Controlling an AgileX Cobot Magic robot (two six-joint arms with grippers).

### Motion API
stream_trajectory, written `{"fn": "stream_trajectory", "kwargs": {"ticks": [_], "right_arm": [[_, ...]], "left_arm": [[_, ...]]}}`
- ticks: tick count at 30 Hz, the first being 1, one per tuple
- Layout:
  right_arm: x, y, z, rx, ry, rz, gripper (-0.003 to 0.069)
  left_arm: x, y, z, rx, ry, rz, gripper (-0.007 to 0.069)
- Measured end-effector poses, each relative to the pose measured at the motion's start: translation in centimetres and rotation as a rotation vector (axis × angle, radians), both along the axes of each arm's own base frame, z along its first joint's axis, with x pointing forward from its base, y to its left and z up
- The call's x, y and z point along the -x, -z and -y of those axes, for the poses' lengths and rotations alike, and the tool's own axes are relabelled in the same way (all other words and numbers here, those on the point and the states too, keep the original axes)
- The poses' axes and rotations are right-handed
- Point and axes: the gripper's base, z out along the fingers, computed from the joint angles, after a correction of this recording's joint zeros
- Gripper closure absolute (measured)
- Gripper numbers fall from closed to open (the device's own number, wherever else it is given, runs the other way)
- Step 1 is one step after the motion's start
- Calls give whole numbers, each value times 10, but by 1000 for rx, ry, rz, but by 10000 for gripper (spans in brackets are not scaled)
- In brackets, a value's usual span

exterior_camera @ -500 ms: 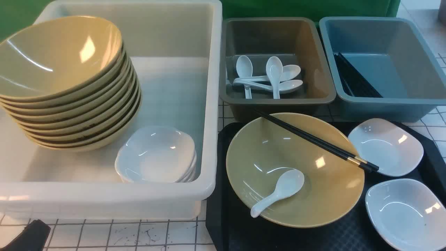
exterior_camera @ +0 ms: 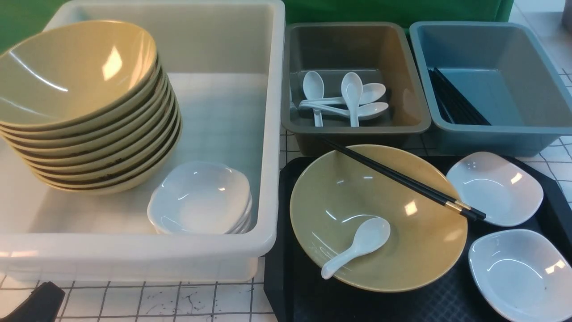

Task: On white black table put chopsticks spoon bowls plates into blue grey white boxes.
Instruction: 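Reach for and grasp the small white dish on the black tray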

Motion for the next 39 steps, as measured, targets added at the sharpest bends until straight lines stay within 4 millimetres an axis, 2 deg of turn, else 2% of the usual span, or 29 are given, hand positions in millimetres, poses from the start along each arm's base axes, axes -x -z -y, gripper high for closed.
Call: {"fn": "stream_trajectory", "kwargs": {"ticks": [15,21,24,28,32,36,39], "right_arm": [[0,0,0,0,0,0,423],[0,0,0,0,0,0,423],[0,0,0,0,0,0,423],[0,0,0,0,0,0,423],[0,0,0,0,0,0,423],[0,0,0,1,0,1,423],[-1,-2,0,-29,5,23,423]], "left_arm": [[-1,-2,0,27,-2,20,625],[-3,-18,2,484,-44,169,625],[-3,-23,1,597,-62,210,625],[-3,-29,-2,682,-84,268,625],[-3,-31,0,646,-53,260,625],[2,-55,7,577,43,228,625],[5,-89,14,452,151,159,625]]}}
